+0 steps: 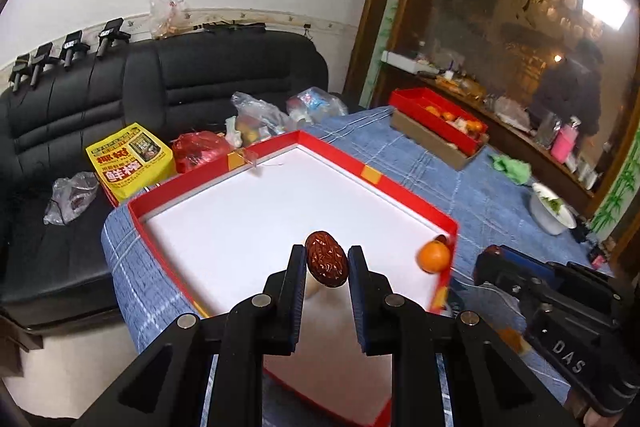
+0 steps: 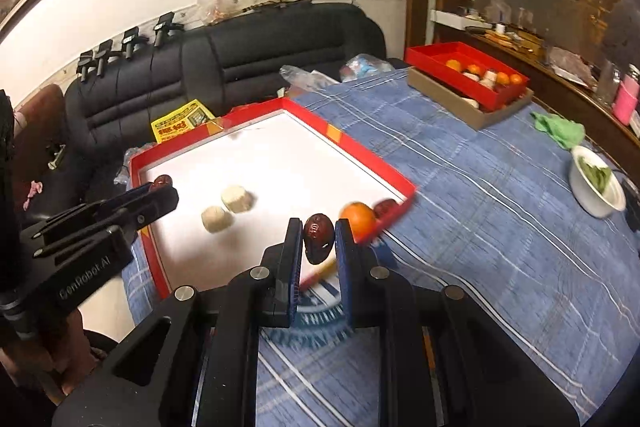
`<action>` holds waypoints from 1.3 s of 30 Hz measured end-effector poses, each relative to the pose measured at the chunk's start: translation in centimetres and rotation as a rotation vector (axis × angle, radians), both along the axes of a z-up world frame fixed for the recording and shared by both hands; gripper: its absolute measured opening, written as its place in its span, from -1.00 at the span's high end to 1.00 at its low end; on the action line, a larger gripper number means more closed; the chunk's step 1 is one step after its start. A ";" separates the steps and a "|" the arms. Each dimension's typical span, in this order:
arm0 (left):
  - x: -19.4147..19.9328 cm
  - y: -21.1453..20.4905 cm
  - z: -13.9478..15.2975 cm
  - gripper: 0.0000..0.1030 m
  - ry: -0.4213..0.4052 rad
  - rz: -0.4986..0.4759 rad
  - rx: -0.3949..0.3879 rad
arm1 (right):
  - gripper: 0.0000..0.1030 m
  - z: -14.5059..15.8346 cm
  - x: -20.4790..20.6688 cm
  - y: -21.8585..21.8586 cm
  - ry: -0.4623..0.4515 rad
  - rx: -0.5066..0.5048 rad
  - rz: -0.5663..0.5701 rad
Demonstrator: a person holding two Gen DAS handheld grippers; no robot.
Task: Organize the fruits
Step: 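Carry both red dates over the red-rimmed tray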
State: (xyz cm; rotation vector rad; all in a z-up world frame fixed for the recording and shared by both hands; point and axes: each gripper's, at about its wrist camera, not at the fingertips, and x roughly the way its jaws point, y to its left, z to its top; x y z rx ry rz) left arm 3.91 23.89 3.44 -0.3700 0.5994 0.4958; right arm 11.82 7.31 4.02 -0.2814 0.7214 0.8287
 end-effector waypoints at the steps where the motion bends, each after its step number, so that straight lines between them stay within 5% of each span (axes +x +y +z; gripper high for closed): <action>1: 0.6 0.4 -0.2 0.62 0.022 0.014 0.000 | 0.70 -0.2 0.3 0.6 0.010 -0.005 0.004; 16: 4.7 3.0 -1.6 0.62 0.144 0.098 0.058 | 0.69 -5.9 3.4 5.6 0.125 -0.111 0.027; 39: 8.7 5.6 -3.3 0.62 0.219 0.156 0.070 | 0.69 -7.1 4.5 7.9 0.130 -0.154 0.026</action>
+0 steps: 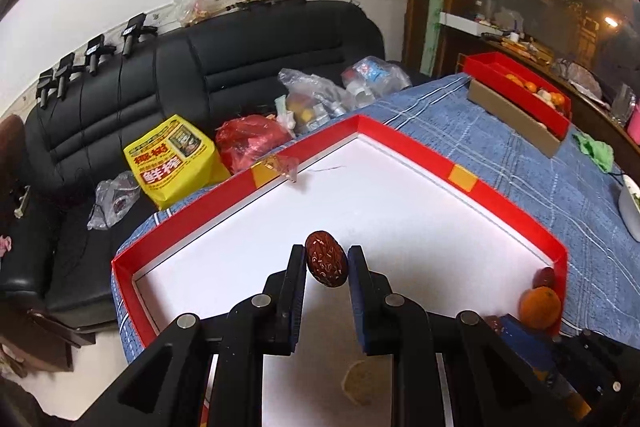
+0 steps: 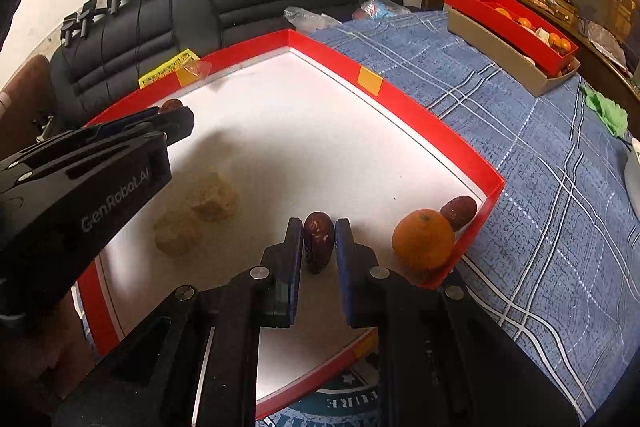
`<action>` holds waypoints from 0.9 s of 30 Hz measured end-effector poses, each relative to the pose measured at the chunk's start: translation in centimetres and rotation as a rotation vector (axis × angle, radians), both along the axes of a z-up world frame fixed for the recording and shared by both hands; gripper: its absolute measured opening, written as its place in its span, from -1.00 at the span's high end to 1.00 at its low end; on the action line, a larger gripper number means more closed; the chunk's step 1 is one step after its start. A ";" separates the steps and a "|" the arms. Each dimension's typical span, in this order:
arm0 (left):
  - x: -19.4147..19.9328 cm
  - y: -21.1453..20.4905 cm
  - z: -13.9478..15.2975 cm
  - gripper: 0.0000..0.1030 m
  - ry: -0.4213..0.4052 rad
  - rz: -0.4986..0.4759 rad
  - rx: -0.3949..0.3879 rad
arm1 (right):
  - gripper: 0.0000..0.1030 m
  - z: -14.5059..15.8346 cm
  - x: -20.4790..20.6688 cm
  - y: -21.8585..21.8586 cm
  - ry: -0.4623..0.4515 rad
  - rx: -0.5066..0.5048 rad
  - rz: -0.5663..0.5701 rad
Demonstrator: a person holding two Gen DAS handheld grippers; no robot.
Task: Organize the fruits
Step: 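Carry both red dates over the red-rimmed tray, then open both grippers to drop the red dates into the tray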
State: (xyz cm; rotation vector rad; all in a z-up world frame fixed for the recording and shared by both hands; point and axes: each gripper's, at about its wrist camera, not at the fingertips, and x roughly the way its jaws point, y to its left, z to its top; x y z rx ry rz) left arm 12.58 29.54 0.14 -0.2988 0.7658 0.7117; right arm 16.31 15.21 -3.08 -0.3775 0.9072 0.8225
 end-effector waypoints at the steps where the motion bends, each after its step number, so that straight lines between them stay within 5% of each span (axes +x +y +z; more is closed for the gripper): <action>1: 0.0 0.1 -0.1 0.62 0.004 0.007 -0.005 | 0.68 -0.1 0.0 0.1 0.004 -0.008 0.000; 3: 0.0 0.5 -0.4 0.42 0.022 0.023 -0.022 | 0.57 -0.3 0.0 0.1 0.009 -0.017 0.000; 6: -0.3 0.9 -0.7 -0.21 0.039 0.034 -0.064 | -0.18 -0.3 -0.2 0.0 0.010 -0.021 -0.001; 16: -3.8 -1.0 1.6 -0.30 -0.039 0.077 -0.053 | -0.26 2.4 -2.8 -2.5 -0.085 -0.015 -0.008; 19: -5.4 -2.9 2.8 -0.31 -0.100 0.049 -0.052 | -0.59 3.5 -3.9 -4.3 -0.114 0.000 -0.016; 27: -8.5 -10.4 4.3 -0.44 -0.219 -0.098 0.019 | -0.60 6.5 -8.9 -13.8 -0.234 0.140 -0.056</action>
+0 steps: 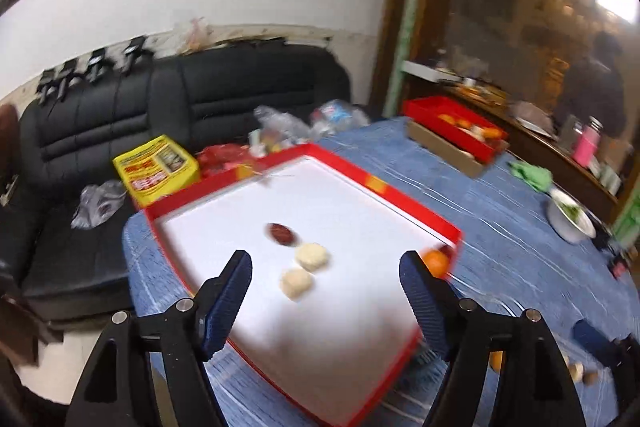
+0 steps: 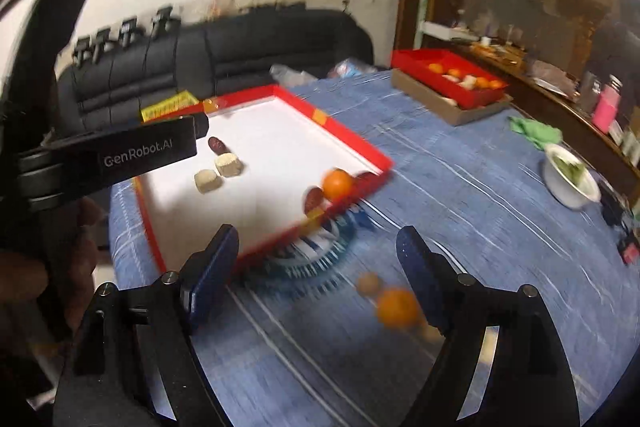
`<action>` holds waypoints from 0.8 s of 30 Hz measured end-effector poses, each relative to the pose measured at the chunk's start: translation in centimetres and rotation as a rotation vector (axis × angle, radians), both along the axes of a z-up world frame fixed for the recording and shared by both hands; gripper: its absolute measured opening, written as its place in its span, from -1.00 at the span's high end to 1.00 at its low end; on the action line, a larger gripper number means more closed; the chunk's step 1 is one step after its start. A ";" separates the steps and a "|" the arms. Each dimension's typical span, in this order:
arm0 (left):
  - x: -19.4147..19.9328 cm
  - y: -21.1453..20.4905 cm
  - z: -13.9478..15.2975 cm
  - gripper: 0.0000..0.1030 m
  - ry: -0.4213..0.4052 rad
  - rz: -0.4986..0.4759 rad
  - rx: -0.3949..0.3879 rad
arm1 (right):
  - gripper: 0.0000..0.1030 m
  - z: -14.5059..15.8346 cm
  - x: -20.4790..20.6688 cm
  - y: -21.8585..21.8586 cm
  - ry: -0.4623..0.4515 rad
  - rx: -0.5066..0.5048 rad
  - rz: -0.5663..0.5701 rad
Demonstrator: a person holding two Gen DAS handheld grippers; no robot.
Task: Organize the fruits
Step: 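Open both grippers to drop the red dates into the tray, then move both open grippers back over the row of snacks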
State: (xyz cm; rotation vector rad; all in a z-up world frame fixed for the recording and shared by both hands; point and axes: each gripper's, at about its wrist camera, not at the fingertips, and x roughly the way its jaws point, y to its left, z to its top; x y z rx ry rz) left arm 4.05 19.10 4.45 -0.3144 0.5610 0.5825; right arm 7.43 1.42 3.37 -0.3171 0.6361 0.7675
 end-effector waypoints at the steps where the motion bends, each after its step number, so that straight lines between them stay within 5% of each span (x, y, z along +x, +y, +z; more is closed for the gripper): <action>1: -0.1 -0.9 -0.1 -0.45 -0.002 -0.022 0.003 | -0.59 0.1 -0.3 -1.5 -0.008 0.016 -0.018; 6: 0.1 -5.4 -2.0 -0.45 0.035 -0.144 -0.004 | -0.55 -0.8 0.5 -11.9 0.009 0.030 -0.224; 8: 0.5 -7.2 -3.1 -0.45 0.060 -0.187 -0.015 | -0.24 -2.1 1.6 -15.8 0.037 -0.010 -0.327; 12: 1.4 -10.1 -4.8 -0.46 0.116 -0.271 -0.021 | -0.12 -4.8 3.7 -21.5 0.178 -0.071 -0.447; 18: 2.1 -12.7 -5.1 -0.46 0.155 -0.342 0.017 | -0.08 -5.0 4.8 -20.7 0.155 -0.129 -0.407; 20: 2.2 -13.2 -5.0 -0.46 0.159 -0.361 0.012 | 0.08 -5.6 5.8 -19.9 0.165 -0.152 -0.397; 22: 2.5 -13.7 -4.9 -0.46 0.164 -0.387 0.005 | 0.47 -6.6 7.6 -19.2 0.208 -0.178 -0.411; 24: 2.9 -14.7 -4.9 -0.46 0.167 -0.427 -0.001 | 0.52 -6.5 8.0 -19.3 0.202 -0.174 -0.410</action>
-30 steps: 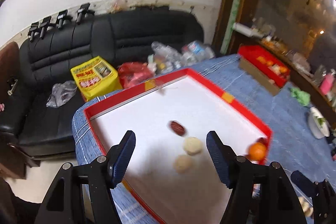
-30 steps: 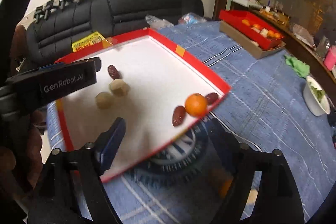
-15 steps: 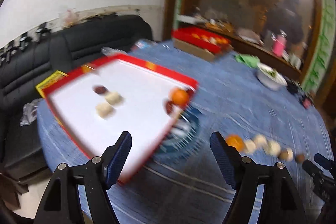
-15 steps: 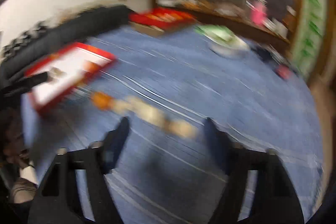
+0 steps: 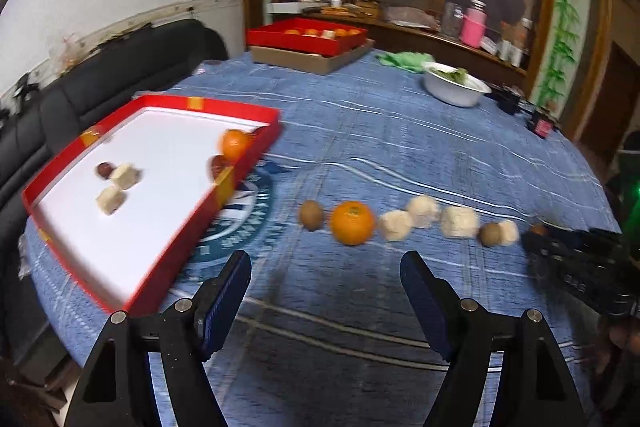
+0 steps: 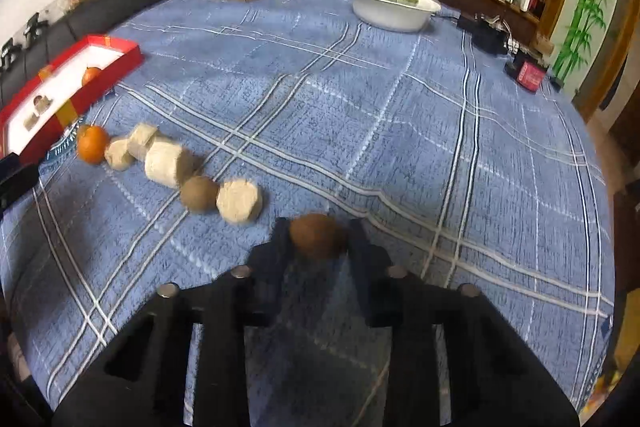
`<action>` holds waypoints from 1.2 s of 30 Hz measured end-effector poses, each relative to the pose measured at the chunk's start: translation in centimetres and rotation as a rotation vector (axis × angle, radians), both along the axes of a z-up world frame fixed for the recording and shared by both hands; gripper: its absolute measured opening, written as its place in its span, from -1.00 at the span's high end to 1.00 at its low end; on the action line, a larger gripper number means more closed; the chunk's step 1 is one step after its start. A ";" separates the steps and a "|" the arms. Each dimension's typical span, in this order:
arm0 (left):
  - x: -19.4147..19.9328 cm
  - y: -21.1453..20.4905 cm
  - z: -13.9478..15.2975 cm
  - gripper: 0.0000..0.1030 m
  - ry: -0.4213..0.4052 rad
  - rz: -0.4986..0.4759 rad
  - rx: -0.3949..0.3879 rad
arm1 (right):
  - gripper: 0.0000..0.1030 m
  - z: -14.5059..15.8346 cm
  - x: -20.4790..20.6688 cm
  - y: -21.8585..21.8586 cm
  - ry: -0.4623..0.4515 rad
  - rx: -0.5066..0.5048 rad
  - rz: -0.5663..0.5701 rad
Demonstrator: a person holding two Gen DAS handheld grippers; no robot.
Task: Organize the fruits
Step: 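Move both open grippers back over the row of snacks, then grasp a brown kiwi with the right gripper while the left grasps another kiwi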
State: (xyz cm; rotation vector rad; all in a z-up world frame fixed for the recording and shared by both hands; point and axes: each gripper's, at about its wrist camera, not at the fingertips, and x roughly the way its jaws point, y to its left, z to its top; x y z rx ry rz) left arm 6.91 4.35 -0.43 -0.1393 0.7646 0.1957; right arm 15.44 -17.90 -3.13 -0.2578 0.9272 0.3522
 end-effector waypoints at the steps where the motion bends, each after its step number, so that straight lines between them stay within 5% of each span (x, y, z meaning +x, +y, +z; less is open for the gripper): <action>1: 0.3 -0.6 0.0 -0.46 0.003 -0.026 -0.007 | 0.52 0.0 0.0 0.0 0.001 0.001 0.002; 5: 2.3 -4.9 -0.5 -0.46 0.028 -0.168 -0.022 | 0.52 0.0 0.4 -1.0 0.004 0.056 -0.017; 10: 6.0 -9.6 -2.8 0.01 0.159 -0.309 0.004 | 0.52 0.2 0.6 -2.3 0.010 0.121 -0.050; 16: 8.8 -10.7 -2.7 0.09 0.188 -0.320 0.019 | 0.52 0.9 0.3 -2.4 -0.002 0.164 -0.032; 24: 10.2 -11.3 -2.8 0.58 0.181 -0.344 0.023 | 0.52 1.3 0.1 -2.3 -0.009 0.189 -0.015; 36: 6.4 -10.3 -1.5 0.59 0.081 -0.348 0.006 | 0.52 1.5 -0.3 -2.0 -0.020 0.193 0.006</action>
